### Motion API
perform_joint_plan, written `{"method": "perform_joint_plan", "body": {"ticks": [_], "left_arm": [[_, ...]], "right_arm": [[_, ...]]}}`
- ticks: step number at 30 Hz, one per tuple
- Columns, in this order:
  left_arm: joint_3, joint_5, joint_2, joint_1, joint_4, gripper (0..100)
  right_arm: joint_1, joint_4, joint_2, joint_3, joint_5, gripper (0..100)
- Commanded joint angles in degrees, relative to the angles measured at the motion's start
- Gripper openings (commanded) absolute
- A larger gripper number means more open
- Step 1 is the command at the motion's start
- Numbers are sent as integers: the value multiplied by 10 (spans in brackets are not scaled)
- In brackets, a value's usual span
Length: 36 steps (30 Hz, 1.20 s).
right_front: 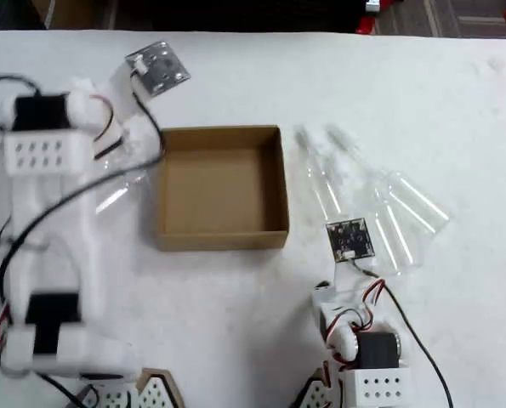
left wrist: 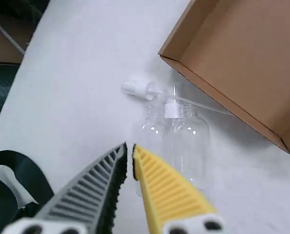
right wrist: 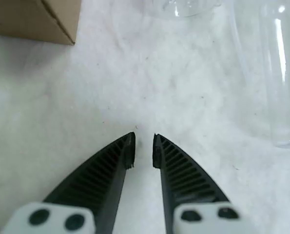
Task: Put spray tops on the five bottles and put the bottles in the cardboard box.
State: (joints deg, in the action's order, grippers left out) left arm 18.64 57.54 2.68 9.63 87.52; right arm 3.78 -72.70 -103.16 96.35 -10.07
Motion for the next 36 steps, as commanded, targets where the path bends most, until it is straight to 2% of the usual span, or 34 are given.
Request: {"method": "perform_joint_plan", "body": {"ticks": [1,7,9,12,19,36], "left_arm": [[130,50,121,-6,42,28],[338,69,328,15,56,44],[410,68,395,31,60,101],[511,28,482,46,72,194],[686,34,628,42,108,196],[715,115,671,64,143,199]], "right_arm": [[1,-2,0,5,1,45],[1,-2,0,5,1,45],[1,-2,0,5,1,45],[0,-2,0,5,2,45],[4,-2,0,5,2,45],[4,-2,0,5,2,45]]}}
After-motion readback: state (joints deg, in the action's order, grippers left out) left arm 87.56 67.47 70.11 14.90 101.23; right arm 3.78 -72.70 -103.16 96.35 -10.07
